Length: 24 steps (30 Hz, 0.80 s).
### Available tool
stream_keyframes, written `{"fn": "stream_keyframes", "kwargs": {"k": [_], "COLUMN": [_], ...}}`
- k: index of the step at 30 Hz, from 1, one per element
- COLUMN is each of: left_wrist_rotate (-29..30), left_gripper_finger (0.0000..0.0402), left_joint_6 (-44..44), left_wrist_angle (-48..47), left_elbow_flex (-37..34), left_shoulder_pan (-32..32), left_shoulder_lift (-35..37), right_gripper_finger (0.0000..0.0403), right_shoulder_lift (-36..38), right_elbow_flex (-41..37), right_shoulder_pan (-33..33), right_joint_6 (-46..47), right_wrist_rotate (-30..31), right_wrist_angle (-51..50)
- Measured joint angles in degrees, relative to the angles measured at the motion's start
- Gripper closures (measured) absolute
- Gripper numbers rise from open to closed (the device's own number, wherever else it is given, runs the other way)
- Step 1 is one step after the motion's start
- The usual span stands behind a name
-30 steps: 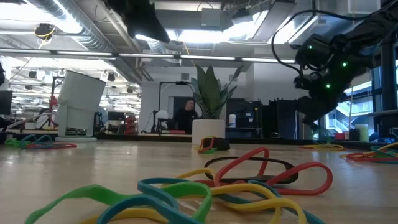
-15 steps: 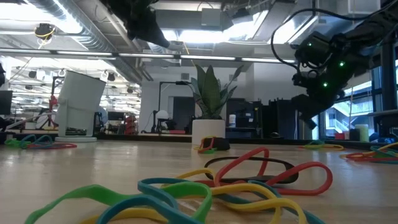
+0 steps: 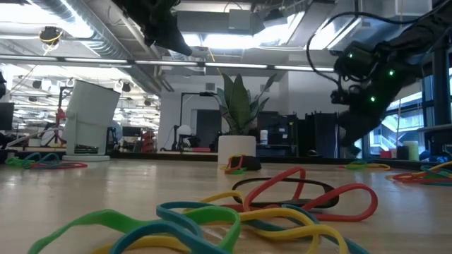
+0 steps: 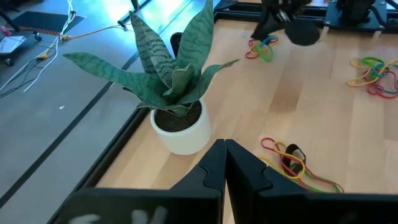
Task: Pick and place rubber bands into bin
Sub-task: Put the black rubber band into the transparent bin
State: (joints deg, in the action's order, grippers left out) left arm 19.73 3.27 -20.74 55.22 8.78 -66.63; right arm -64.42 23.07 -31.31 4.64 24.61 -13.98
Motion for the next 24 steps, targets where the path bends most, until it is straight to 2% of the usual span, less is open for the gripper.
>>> {"fn": "stream_keyframes", "kwargs": {"k": [3,8,14,17,24], "left_wrist_rotate": [0.0,0.0,0.0,0.0,0.0], "left_gripper_finger": [0.0398,0.0398,0.0398,0.0398,0.0398], "left_joint_6": [0.0,0.0,1.4,3.1,6.3], "left_wrist_angle": [0.0,0.0,0.0,0.5,11.7], "left_elbow_flex": [0.0,0.0,0.0,0.0,0.0], "left_shoulder_pan": [0.0,0.0,0.0,0.0,-0.6], "left_shoulder_lift": [0.0,0.0,0.0,0.0,0.0], "right_gripper_finger": [0.0393,0.0393,0.0393,0.0393,0.0393], "right_shoulder_lift": [-2.4,-3.2,0.3,3.7,15.0], "right_elbow_flex": [0.0,0.0,0.8,2.0,6.5], "right_shoulder_pan": [-1.0,-1.7,-1.7,-1.7,-1.7], "right_joint_6": [1.3,-0.4,-0.6,-0.6,-0.4], "right_wrist_rotate": [6.6,13.1,13.6,10.5,-4.9], "right_wrist_angle": [-2.7,-2.8,-2.2,-2.3,-2.2]}}
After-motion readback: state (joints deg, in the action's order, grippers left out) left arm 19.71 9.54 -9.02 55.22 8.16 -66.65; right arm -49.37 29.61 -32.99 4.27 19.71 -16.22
